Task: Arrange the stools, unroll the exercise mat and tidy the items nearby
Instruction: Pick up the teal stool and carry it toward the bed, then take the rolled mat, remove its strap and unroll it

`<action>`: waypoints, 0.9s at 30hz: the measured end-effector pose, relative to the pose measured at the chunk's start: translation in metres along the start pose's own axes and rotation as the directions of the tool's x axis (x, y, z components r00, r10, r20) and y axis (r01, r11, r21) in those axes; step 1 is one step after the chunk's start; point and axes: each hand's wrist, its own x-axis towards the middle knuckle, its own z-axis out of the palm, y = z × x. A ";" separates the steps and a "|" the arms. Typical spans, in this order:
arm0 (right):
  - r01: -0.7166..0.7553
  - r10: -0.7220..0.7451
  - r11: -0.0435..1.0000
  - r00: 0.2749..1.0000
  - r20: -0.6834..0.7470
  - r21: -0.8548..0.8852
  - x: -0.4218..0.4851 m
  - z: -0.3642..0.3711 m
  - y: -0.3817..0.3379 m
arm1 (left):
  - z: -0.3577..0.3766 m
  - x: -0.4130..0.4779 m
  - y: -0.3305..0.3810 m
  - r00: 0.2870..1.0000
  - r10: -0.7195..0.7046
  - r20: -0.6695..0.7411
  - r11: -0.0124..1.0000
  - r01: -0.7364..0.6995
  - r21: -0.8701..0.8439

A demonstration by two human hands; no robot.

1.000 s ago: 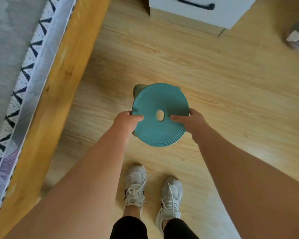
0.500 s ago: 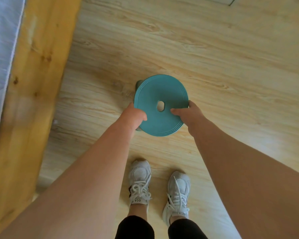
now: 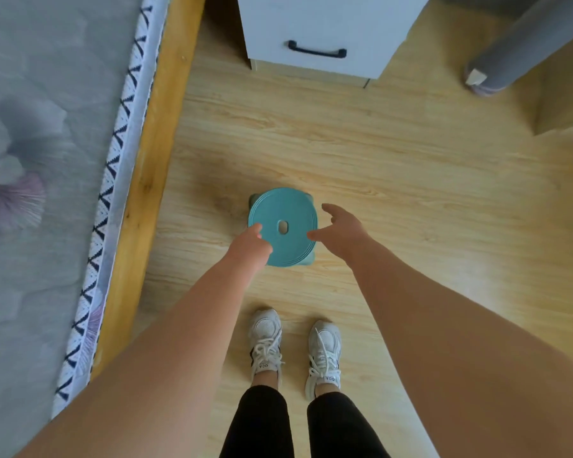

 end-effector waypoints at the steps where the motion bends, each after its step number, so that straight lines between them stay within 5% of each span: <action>1: 0.011 -0.011 1.000 1.000 -0.003 0.000 -0.021 -0.015 -0.008 | -0.004 -0.022 0.009 1.000 0.017 0.006 1.000 -0.017 0.017; 14: 0.090 -0.048 0.969 0.982 -0.184 0.229 -0.259 -0.181 -0.066 | -0.014 -0.252 0.122 0.970 0.225 0.096 0.967 -0.234 0.101; 27: 0.094 -0.018 0.956 0.964 -0.265 0.278 -0.308 -0.291 -0.021 | 0.050 -0.302 0.290 0.894 0.404 0.197 0.843 -0.447 0.300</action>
